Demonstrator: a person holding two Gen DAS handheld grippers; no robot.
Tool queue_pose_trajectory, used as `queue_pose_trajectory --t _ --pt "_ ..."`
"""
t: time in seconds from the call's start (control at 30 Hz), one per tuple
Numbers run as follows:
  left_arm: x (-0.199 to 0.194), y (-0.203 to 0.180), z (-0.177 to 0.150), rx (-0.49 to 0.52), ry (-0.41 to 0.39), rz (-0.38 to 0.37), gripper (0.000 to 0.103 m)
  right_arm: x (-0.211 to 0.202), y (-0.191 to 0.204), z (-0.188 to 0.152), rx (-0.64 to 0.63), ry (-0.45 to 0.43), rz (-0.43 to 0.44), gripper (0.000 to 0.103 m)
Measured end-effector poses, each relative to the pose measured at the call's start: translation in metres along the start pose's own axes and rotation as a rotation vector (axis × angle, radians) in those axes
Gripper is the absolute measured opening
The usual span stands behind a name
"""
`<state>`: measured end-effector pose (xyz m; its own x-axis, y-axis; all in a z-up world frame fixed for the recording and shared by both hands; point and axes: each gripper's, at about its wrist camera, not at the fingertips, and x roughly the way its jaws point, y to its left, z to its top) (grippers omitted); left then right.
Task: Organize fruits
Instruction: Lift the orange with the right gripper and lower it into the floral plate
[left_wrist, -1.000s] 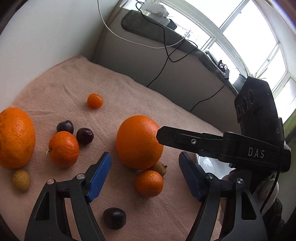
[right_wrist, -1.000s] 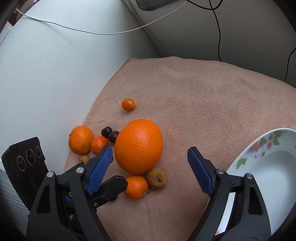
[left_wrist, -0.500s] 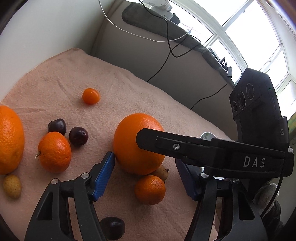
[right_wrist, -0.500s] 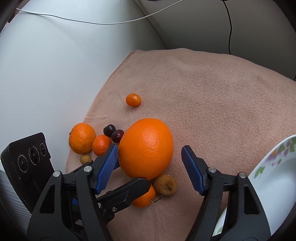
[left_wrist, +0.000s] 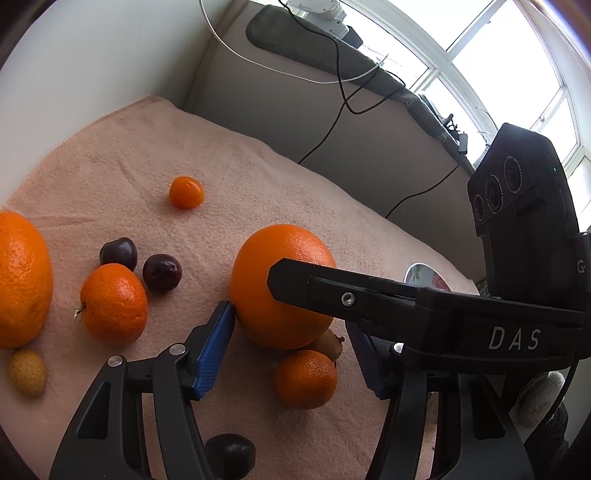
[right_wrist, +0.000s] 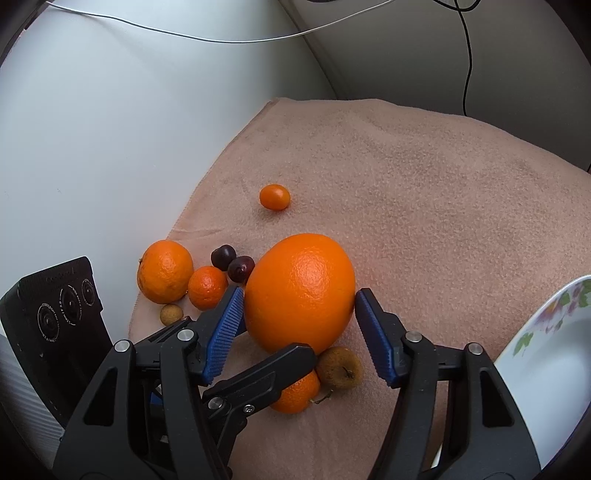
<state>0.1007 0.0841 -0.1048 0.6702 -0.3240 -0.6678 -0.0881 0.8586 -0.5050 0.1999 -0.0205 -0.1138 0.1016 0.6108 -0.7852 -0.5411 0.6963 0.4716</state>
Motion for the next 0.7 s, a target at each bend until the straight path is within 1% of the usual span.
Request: queue_pose_trajectory --t 0.2,0.37,0.7 --pt "-0.006 -0.006 -0.002 0.021 -0.01 -0.001 0.06 -0.011 0.004 -0.001 -0.011 -0.025 -0.012 0.065" --pt "-0.013 -0.013 -0.003 0.04 -0.031 0.003 0.06 -0.022 0.005 -0.002 -0.014 -0.045 -0.002 0.065" --pt "-0.029 -0.032 -0.007 0.076 -0.058 -0.012 0.06 -0.058 0.006 -0.02 -0.021 -0.093 0.005 0.065"
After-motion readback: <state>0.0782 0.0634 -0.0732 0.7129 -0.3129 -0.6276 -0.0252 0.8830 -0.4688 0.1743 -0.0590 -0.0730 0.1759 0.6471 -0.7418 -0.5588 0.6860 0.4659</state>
